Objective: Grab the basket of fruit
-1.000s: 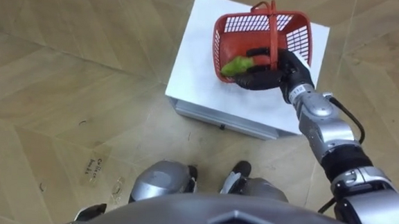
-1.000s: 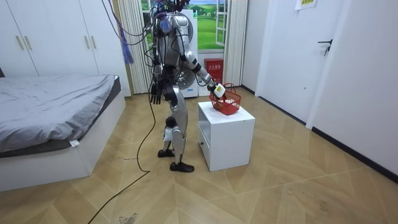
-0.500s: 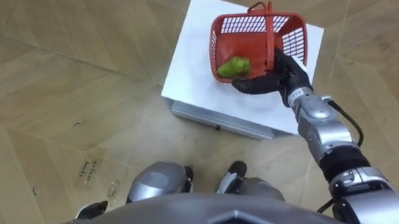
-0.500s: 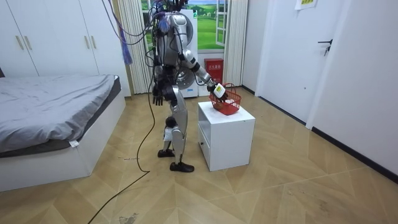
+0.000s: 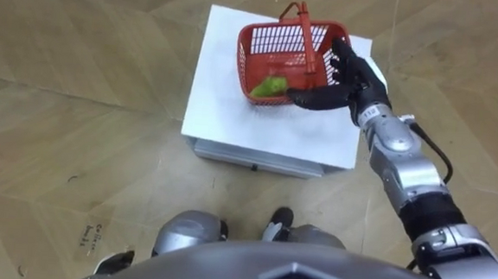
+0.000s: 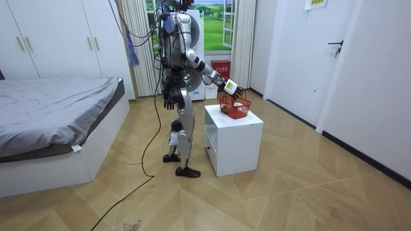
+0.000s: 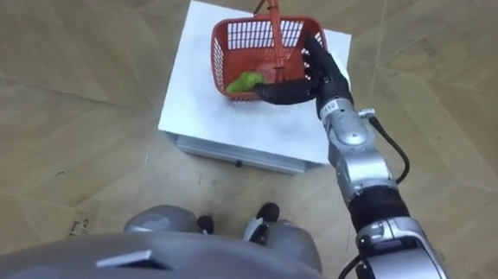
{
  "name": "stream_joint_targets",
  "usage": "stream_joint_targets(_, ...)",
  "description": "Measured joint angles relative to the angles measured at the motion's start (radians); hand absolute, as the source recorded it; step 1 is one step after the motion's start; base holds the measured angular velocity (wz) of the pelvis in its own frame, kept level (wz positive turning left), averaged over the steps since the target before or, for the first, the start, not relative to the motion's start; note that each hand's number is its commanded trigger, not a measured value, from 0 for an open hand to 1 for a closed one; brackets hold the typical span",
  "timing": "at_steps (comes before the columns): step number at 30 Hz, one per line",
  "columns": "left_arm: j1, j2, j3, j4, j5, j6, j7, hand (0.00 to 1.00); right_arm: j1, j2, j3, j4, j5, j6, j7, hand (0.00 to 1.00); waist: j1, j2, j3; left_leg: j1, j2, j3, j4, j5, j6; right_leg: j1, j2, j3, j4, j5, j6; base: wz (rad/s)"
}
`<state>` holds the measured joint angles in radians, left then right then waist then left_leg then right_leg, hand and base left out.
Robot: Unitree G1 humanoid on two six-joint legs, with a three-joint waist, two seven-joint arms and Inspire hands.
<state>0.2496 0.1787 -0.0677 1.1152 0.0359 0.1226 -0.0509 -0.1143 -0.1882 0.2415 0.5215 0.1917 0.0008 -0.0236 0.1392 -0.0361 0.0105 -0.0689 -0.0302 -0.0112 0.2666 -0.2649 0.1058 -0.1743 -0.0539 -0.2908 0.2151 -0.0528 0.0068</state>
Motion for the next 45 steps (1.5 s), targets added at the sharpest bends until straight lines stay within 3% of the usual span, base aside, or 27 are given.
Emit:
stream_joint_targets(7,0.006,-0.007,0.063,-0.004,0.006,0.000,0.024,0.00,0.049,-0.007,-0.068,-0.049,-0.007,-0.004,-0.011,0.00,-0.026,0.002,-0.0029,0.056,0.004,0.039,-0.031,0.000,0.000,0.046,0.005,0.029,-0.030,-0.005,0.008,-0.08)
stream_joint_targets(17,0.019,-0.006,0.066,-0.036,0.017,0.001,0.050,0.00,0.115,-0.018,-0.090,-0.103,-0.062,-0.022,-0.030,0.00,-0.059,-0.004,-0.0114,0.098,0.008,0.063,-0.046,0.000,0.000,0.073,0.014,0.046,-0.031,-0.004,0.008,-0.07)
stream_joint_targets(20,0.029,-0.006,0.066,-0.048,0.021,0.004,0.061,0.00,0.161,-0.017,-0.104,-0.103,-0.117,-0.022,-0.030,0.00,-0.068,0.009,-0.0118,0.118,0.011,0.064,-0.057,0.000,0.000,0.091,0.017,0.044,-0.032,-0.004,0.008,0.03)
stream_joint_targets(21,0.038,-0.006,0.066,-0.059,0.022,0.009,0.064,0.00,0.179,-0.020,-0.109,-0.106,-0.125,-0.022,-0.030,0.00,-0.074,0.009,-0.0192,0.125,0.012,0.064,-0.064,0.000,0.000,0.095,0.019,0.043,-0.032,-0.004,0.008,0.00)
stream_joint_targets(23,0.037,-0.006,0.069,-0.061,0.017,0.022,0.071,0.00,0.198,-0.022,-0.113,-0.090,-0.130,-0.023,-0.031,0.00,-0.085,0.020,-0.0140,0.134,0.013,0.064,-0.066,0.000,-0.001,0.104,0.020,0.042,-0.032,-0.004,0.008,0.02)
stream_joint_targets(27,0.018,-0.011,0.100,-0.061,0.016,0.017,0.097,0.00,0.223,-0.018,-0.117,0.092,-0.158,-0.032,-0.039,0.00,-0.089,0.017,-0.0150,0.140,0.014,0.063,-0.076,0.000,-0.001,0.109,0.023,0.043,-0.033,-0.004,0.008,0.00)
stream_joint_targets(28,0.019,-0.014,0.104,-0.062,0.017,0.012,0.105,0.00,0.240,-0.018,-0.119,0.159,-0.167,-0.032,-0.046,0.00,-0.089,0.023,-0.0107,0.154,0.016,0.061,-0.081,0.000,-0.001,0.123,0.025,0.043,-0.037,-0.004,0.008,0.07)
stream_joint_targets(30,0.017,-0.013,0.106,-0.068,0.019,-0.001,0.125,0.00,0.258,-0.015,-0.121,0.315,-0.169,-0.031,-0.053,0.00,-0.097,0.020,-0.0099,0.160,0.016,0.057,-0.087,0.000,-0.001,0.133,0.027,0.041,-0.048,-0.005,0.008,0.06)
stream_joint_targets(37,0.012,-0.015,0.116,-0.080,0.059,-0.021,0.135,0.00,0.274,-0.004,-0.160,0.545,-0.154,-0.031,-0.046,0.00,-0.105,0.025,-0.0069,0.169,0.017,0.062,-0.099,0.000,-0.002,0.134,0.031,0.045,-0.050,-0.008,0.011,-0.02)
stream_joint_targets(40,0.013,-0.017,0.135,-0.074,0.095,-0.013,0.135,0.00,0.272,0.000,-0.186,0.608,-0.129,-0.029,-0.018,0.00,-0.104,0.023,-0.0052,0.181,0.018,0.061,-0.099,0.000,-0.002,0.151,0.034,0.043,-0.067,-0.008,0.011,0.00)
stream_joint_targets(45,0.015,-0.029,0.144,-0.073,0.194,0.038,0.123,0.00,0.264,0.008,-0.219,0.679,-0.113,0.001,0.026,0.00,-0.106,0.023,-0.0051,0.192,0.020,0.054,-0.105,-0.002,-0.004,0.163,0.036,0.040,-0.067,-0.011,0.014,0.04)
